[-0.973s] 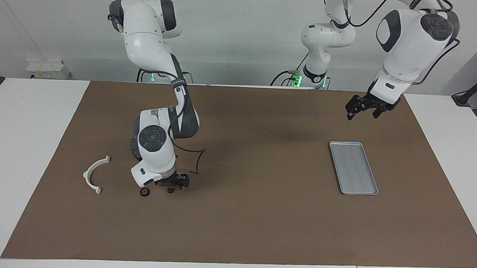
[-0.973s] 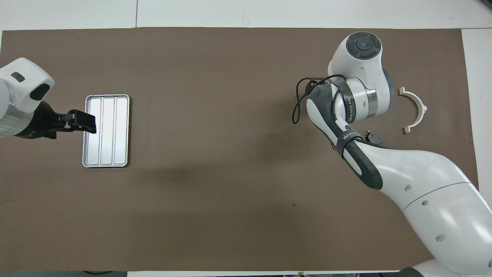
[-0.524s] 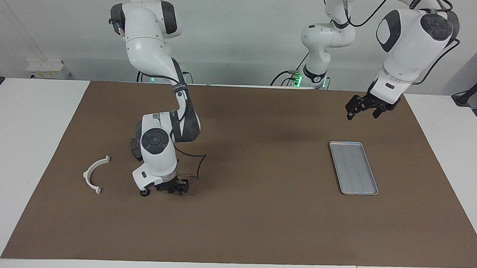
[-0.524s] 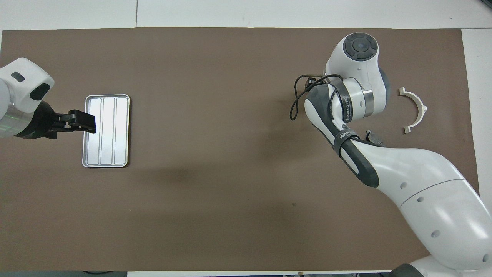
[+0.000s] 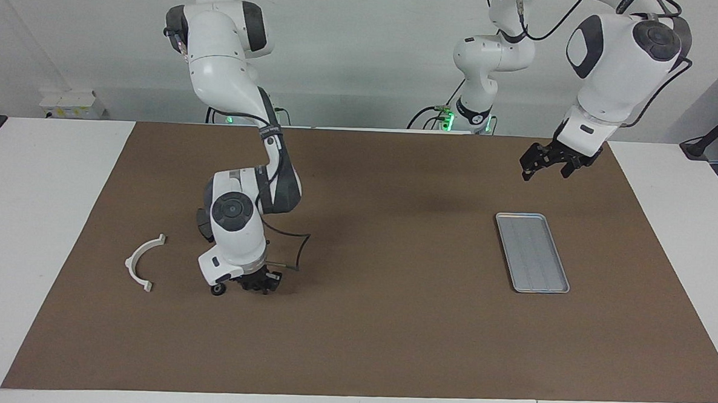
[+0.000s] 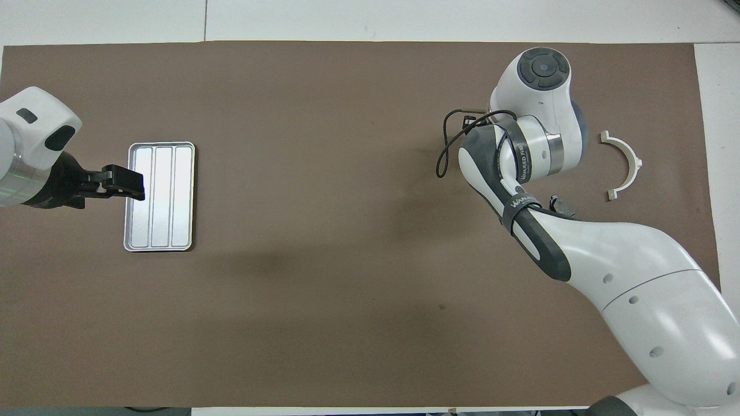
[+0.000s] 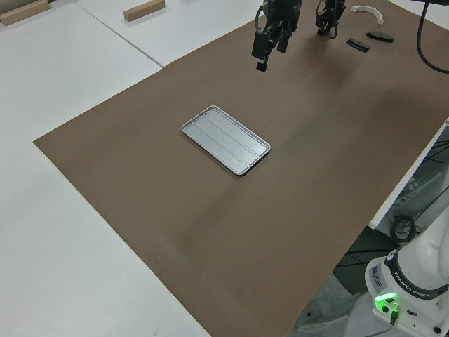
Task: Pick bearing gear from pile to tray
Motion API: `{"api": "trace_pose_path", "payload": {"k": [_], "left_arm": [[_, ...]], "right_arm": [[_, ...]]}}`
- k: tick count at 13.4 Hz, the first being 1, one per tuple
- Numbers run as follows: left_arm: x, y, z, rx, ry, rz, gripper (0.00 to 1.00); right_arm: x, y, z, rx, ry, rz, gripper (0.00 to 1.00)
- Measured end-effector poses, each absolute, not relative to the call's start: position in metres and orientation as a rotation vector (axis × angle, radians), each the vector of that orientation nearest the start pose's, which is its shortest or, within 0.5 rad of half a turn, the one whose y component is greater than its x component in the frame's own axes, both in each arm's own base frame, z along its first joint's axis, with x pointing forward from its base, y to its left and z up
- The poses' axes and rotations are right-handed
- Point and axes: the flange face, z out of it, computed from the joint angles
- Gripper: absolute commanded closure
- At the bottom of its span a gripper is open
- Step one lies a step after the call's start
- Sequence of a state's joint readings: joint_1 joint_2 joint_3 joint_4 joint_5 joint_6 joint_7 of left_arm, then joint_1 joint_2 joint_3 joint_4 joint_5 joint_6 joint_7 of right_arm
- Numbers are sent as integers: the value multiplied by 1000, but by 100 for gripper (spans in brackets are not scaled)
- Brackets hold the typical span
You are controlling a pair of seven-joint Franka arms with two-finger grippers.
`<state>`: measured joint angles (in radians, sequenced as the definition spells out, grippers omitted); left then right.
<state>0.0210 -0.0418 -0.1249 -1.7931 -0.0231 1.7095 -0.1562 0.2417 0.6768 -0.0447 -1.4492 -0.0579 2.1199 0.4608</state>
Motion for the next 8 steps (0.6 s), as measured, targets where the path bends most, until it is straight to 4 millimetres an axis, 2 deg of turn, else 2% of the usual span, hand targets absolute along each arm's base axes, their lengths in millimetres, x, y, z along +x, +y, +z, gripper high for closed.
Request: {"api": "trace_pose_path", "payload": {"k": [7,8], "left_arm": [[542,-60,554,-3152,-89,69,0],[542,-60,554,-3152,-89,69,0]], "right_arm": [[704,139,290,-3211,364,16,100],[703,134,300,-3227,341,81,100]]}}
